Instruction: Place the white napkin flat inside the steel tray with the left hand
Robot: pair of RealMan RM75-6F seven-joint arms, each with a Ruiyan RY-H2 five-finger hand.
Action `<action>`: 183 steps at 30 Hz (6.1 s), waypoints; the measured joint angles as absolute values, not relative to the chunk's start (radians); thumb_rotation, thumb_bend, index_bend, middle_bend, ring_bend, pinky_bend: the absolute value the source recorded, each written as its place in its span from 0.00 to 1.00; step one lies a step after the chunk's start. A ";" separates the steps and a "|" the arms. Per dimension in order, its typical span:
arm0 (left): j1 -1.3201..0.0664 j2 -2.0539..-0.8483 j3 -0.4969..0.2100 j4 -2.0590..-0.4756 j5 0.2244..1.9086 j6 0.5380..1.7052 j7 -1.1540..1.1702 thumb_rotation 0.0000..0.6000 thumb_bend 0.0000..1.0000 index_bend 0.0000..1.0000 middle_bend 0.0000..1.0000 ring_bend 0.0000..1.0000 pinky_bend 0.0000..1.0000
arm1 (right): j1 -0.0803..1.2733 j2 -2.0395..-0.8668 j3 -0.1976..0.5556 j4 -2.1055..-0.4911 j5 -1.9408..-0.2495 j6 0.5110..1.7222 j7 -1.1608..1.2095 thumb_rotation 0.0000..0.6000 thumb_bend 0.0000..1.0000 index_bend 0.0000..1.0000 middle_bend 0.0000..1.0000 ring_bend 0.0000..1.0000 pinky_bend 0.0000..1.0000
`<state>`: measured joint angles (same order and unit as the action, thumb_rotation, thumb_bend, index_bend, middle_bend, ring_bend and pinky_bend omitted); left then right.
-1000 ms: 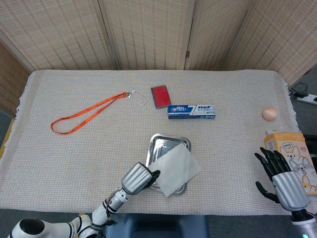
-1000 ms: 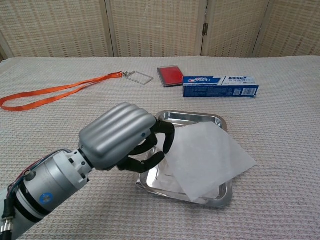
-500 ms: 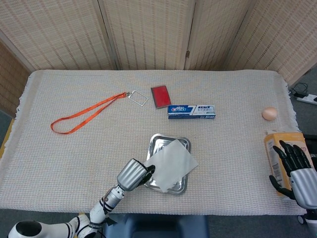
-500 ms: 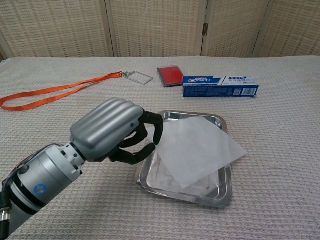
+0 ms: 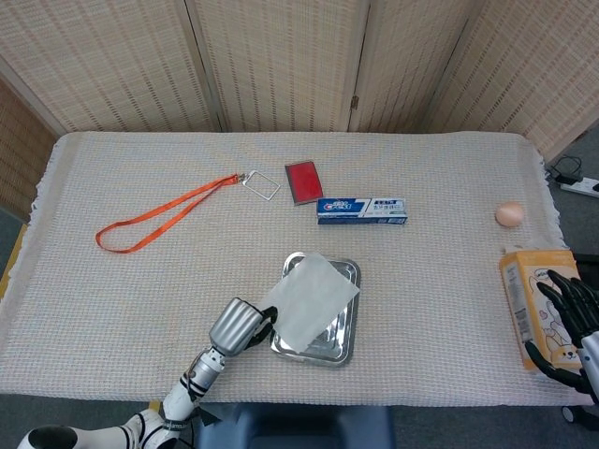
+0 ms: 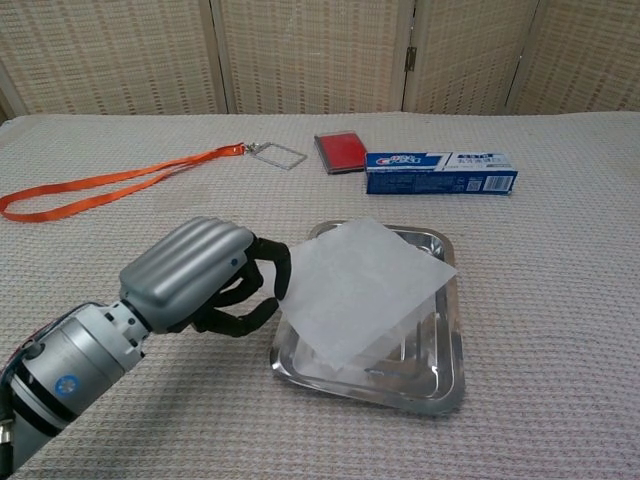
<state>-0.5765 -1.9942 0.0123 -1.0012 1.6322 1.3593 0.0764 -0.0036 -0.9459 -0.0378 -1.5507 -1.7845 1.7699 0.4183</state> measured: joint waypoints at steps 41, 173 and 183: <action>-0.551 -1.836 0.036 -1.256 1.654 1.281 0.151 1.00 0.59 0.40 1.00 0.98 1.00 | -0.020 -0.964 -0.020 -1.551 -1.784 1.803 0.420 1.00 0.40 0.00 0.00 0.00 0.00; -0.929 -1.630 0.086 -1.806 0.893 0.861 0.654 1.00 0.93 0.00 1.00 0.98 1.00 | -0.017 -0.968 -0.032 -1.543 -1.815 1.829 0.432 1.00 0.40 0.00 0.00 0.00 0.00; -0.945 -1.671 0.075 -1.767 0.881 0.837 0.639 1.00 0.92 0.00 1.00 0.98 1.00 | -0.028 -0.962 -0.025 -1.536 -1.806 1.855 0.455 1.00 0.40 0.00 0.00 0.00 0.00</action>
<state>-0.9448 -1.6706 0.0752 -1.7670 0.8811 0.8374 0.6393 -0.0277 -0.9624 -0.0252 -1.5357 -1.8061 1.8549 0.4550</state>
